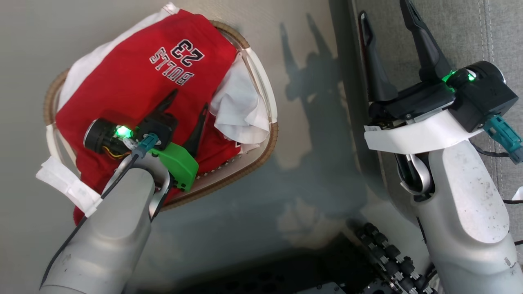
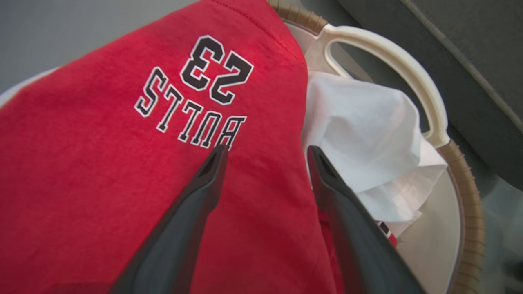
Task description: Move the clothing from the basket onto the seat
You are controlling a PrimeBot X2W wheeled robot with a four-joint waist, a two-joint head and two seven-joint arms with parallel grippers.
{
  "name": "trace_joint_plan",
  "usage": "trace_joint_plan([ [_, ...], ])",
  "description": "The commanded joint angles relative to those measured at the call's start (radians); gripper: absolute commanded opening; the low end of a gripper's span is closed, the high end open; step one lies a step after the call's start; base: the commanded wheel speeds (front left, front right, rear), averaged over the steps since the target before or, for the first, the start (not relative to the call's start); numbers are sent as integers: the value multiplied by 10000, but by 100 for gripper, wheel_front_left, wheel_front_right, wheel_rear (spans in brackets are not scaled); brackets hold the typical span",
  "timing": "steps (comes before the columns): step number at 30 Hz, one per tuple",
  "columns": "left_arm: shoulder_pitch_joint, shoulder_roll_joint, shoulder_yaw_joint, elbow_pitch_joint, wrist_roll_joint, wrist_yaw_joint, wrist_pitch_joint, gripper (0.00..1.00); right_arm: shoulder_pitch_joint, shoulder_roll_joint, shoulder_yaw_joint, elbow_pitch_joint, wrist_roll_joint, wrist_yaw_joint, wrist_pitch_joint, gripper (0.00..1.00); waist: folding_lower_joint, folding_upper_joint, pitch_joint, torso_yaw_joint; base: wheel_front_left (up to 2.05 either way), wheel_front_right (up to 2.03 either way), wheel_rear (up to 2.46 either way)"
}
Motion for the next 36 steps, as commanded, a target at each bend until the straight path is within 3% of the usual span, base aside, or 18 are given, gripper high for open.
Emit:
trace_joint_plan([
  [1,-238,125,-87,102,-100,-48,4,100,-145,-33,6,-87,58,-10,-48,100,-1,-1,433,-323,0,0,0],
  [11,-726,185,-1098,1123,-15,-48,4,100,-245,-31,70,-158,245,-10,-48,100,-1,-1,865,-444,0,0,0],
  [20,-984,221,-607,1840,411,614,5,100,-243,-33,-35,-149,288,-10,-48,100,-1,-1,995,-382,0,0,0],
  [24,-950,261,-343,1829,420,664,4,100,-264,-33,6,-32,330,-10,-48,100,-1,-1,870,-386,0,0,0],
  [26,-822,262,-237,1828,422,621,4,0,-261,-33,28,42,335,-10,-48,100,-1,-1,705,-381,0,0,0],
  [36,260,-25,509,1510,235,672,4,0,171,-34,37,441,135,-10,-48,100,-1,-1,-965,-269,0,0,0],
])
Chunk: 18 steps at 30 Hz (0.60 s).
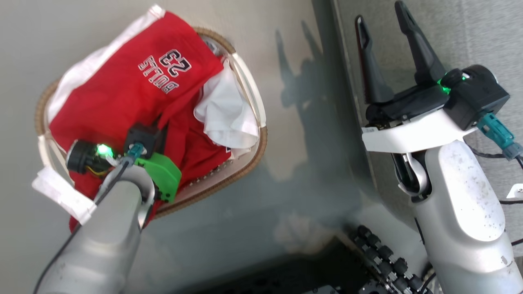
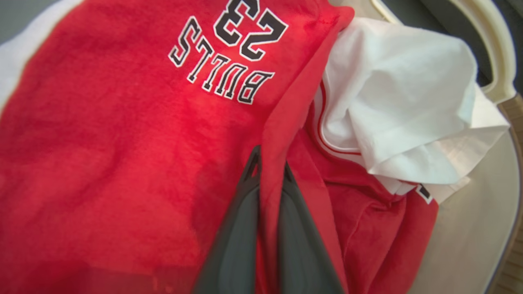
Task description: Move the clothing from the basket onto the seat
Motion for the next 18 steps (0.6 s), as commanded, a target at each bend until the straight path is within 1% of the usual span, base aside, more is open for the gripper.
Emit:
trace_joint_plan([
  [1,319,-59,101,-85,-35,55,4,0,235,-32,-36,112,-52,-10,-48,100,-1,0,-936,116,0,0,0],
  [7,1240,-324,762,-653,-141,58,4,0,636,-34,-116,501,-151,-10,-48,100,-1,0,-2200,360,0,0,0],
  [18,2659,-733,1706,-2175,427,-224,4,0,1628,-37,-8,1249,-207,-10,-48,100,-1,0,-4180,771,0,0,0],
])
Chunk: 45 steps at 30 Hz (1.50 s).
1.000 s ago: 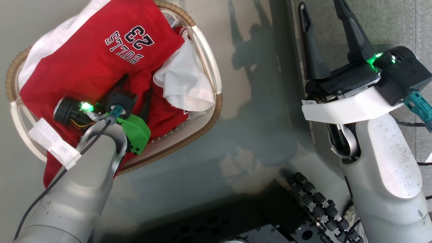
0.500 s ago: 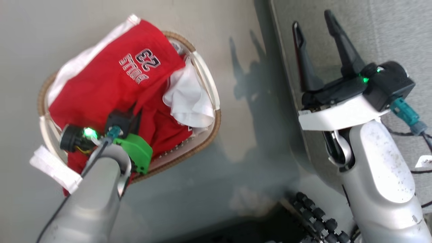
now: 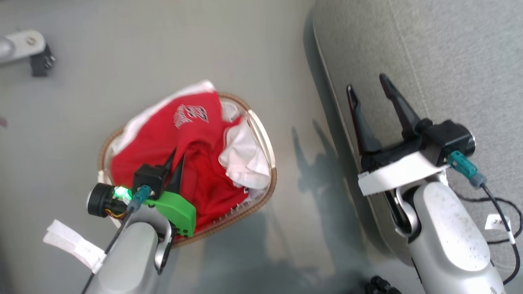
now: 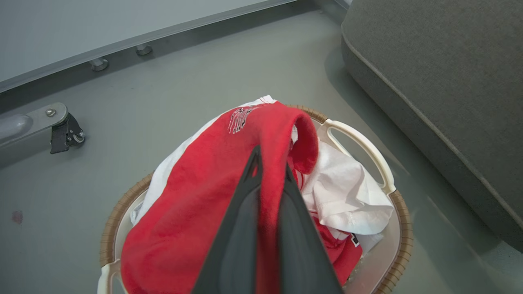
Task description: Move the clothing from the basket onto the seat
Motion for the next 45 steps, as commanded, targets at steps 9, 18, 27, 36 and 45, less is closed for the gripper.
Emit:
trace_joint_plan([
  [9,999,-492,646,-1274,338,-240,2,0,1049,-39,8,444,-153,-10,-48,100,0,-1,-2356,687,0,0,0],
  [18,1434,-734,882,-2443,413,-400,1,0,1843,-39,173,784,-136,-10,-48,100,0,-1,-3447,903,0,0,0],
  [27,1262,-825,735,-3404,-69,-477,1,0,2663,-39,473,1078,-184,-10,-48,100,0,-1,-4338,1058,0,0,0],
  [36,1014,-825,109,-3929,-596,-452,2,0,2982,-38,991,1372,-275,-9,-48,100,0,-1,-4625,1222,0,0,0],
  [45,845,-825,-559,-4072,-815,-297,2,0,2282,-39,2348,1754,-465,-10,-48,100,0,-1,-4412,1462,0,0,0],
])
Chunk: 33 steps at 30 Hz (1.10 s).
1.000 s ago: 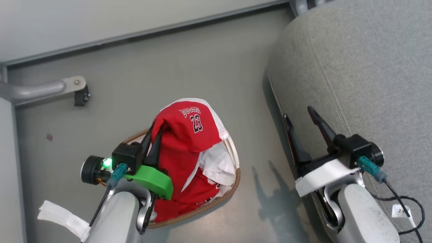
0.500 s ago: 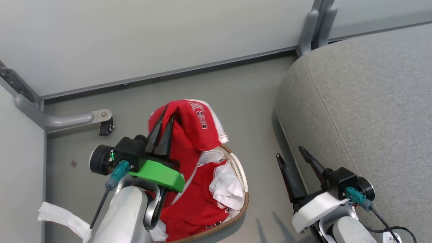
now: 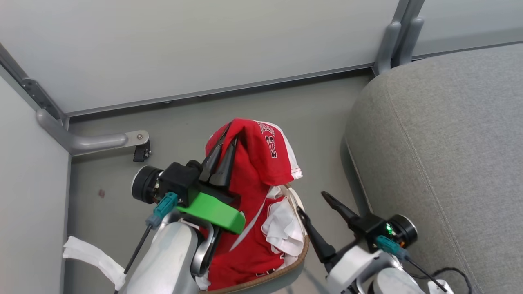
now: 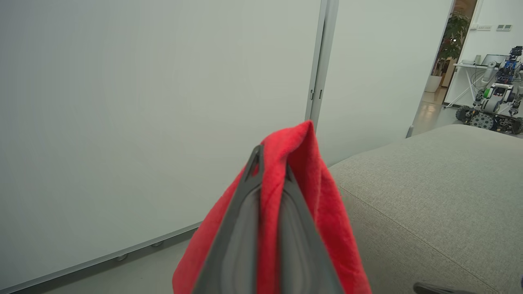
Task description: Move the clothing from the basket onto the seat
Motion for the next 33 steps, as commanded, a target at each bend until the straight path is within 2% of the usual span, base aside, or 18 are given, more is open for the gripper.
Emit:
trace_joint_plan([
  [1,-191,23,-51,-13,-53,81,4,0,-258,-35,292,113,47,-10,-48,100,1,-1,82,76,0,0,0],
  [11,-369,22,-305,98,-111,63,4,0,-1678,-38,1953,1017,883,-10,-48,100,1,-1,293,309,0,0,0],
  [26,-537,21,-849,118,-281,59,4,0,-2706,-39,2697,1186,1394,-10,-48,100,1,-1,441,556,0,0,0],
  [33,-655,20,-1282,94,-386,62,4,0,-3213,-41,2913,1435,1269,-10,-48,100,1,-1,507,743,0,0,0],
])
